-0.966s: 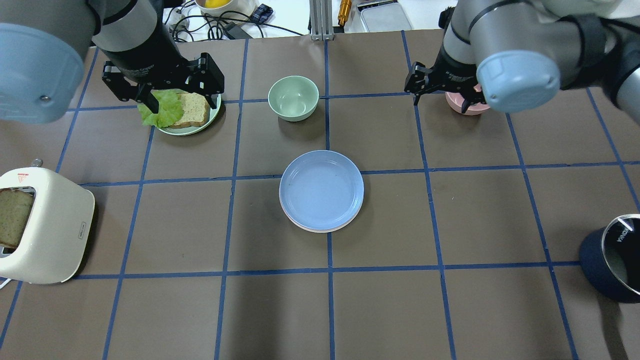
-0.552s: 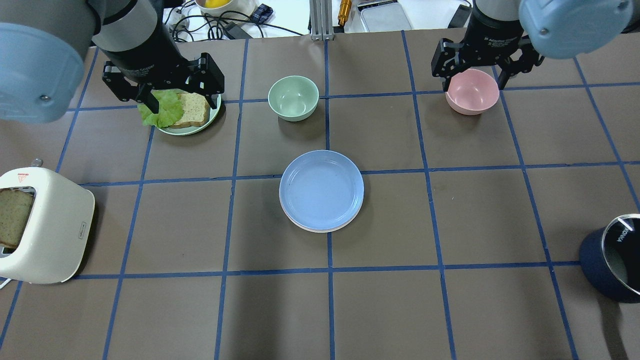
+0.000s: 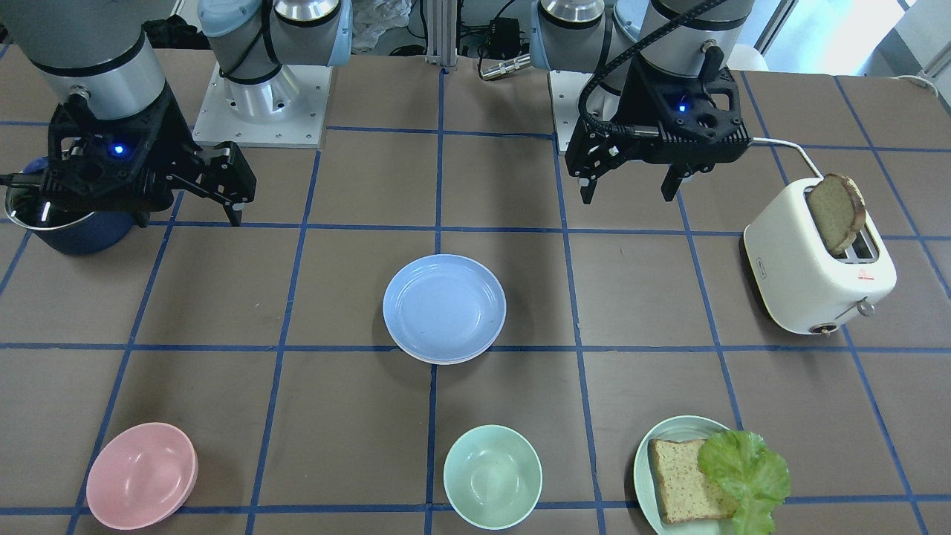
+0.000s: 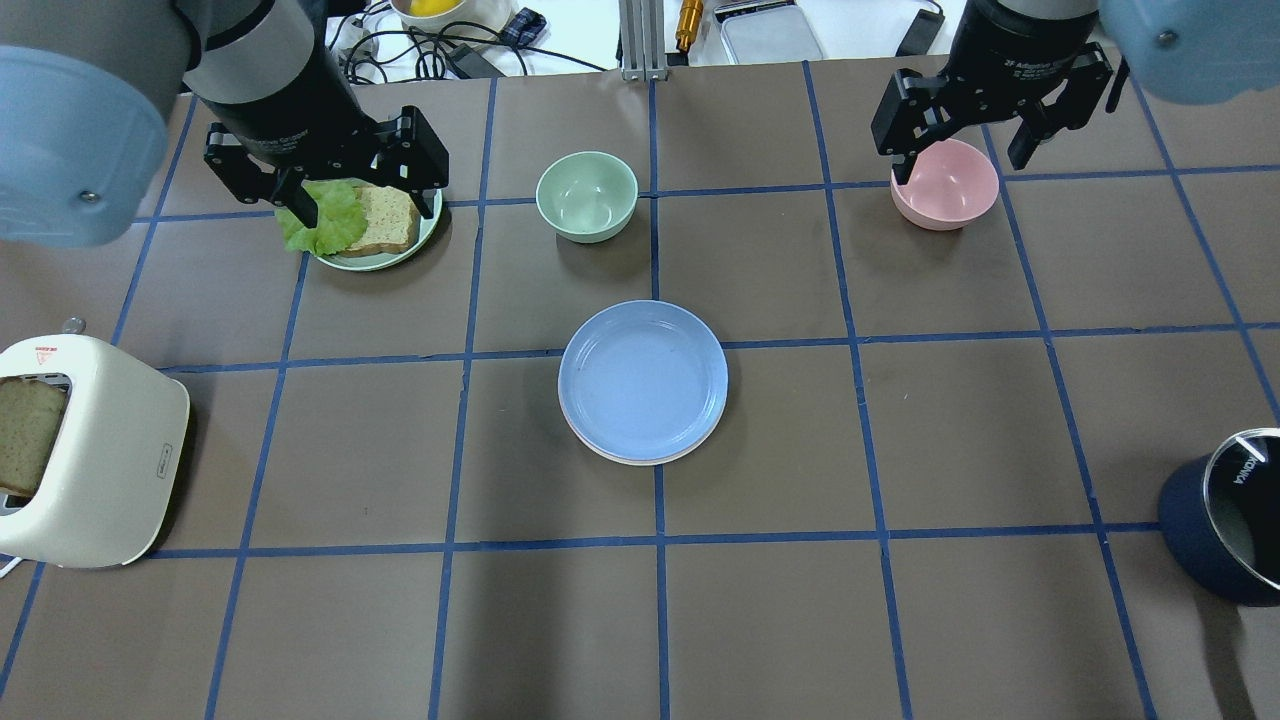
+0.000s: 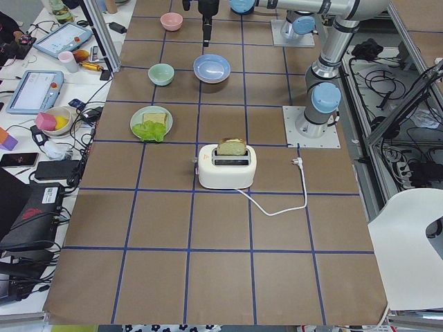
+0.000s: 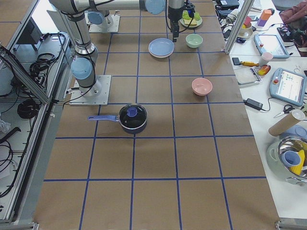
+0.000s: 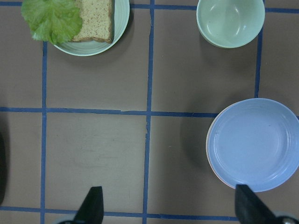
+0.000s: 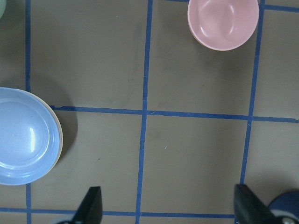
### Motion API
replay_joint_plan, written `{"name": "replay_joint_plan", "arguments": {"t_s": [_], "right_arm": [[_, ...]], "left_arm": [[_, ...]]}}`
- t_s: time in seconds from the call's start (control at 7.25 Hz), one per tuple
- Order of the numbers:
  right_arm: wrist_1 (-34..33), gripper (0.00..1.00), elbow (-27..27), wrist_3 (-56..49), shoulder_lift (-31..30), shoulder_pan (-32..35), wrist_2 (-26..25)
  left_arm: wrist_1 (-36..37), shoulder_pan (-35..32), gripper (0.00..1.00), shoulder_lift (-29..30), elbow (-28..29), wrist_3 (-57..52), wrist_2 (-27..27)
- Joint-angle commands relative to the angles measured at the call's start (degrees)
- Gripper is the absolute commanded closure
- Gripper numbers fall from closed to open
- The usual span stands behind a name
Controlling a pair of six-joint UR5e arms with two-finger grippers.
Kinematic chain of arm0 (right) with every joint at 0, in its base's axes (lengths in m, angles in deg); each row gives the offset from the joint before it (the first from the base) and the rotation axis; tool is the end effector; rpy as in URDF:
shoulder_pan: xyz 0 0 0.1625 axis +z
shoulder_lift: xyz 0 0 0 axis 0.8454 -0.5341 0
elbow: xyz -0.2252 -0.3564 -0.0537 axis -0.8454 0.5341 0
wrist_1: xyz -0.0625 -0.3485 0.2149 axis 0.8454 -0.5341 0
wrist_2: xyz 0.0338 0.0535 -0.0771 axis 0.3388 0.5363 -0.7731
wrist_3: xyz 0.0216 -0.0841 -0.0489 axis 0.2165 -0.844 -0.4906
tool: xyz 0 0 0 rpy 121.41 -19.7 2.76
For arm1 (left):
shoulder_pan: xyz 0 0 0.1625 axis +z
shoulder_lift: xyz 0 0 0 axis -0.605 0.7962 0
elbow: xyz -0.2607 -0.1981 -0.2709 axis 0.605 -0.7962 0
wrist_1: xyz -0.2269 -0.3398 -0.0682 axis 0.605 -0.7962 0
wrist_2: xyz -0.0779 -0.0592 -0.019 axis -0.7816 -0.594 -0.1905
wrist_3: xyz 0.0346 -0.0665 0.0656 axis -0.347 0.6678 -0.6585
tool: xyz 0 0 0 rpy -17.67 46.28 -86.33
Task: Stack three plates with pink and blue
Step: 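Open the right gripper and withdraw it away from the stack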
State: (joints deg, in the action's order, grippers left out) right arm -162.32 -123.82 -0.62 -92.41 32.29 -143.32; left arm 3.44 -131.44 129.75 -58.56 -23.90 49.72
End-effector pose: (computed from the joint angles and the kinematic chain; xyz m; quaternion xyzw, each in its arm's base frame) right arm 0.1287 -0.5303 0.5016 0.0463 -0.9986 0.0124 0.0238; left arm -0.1666 -0.4919 0.5107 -0.0247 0.9981 -0.0546 0.0109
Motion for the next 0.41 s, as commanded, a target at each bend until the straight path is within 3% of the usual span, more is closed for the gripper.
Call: {"name": "replay_joint_plan", "arguments": {"t_s": [0.0,0.28], "right_arm": [[1.48,0.0,-0.08,-1.6,-0.72,-0.01,1.07],[1.3,0.0,-0.08,-1.16,-0.72,-0.1,1.07]], "left_arm": [[-0.37,0.07,0.0,-0.15,0.0,0.0,0.0],[-0.63,-0.01,0.0,-0.15,0.0,0.0,-0.09]]}}
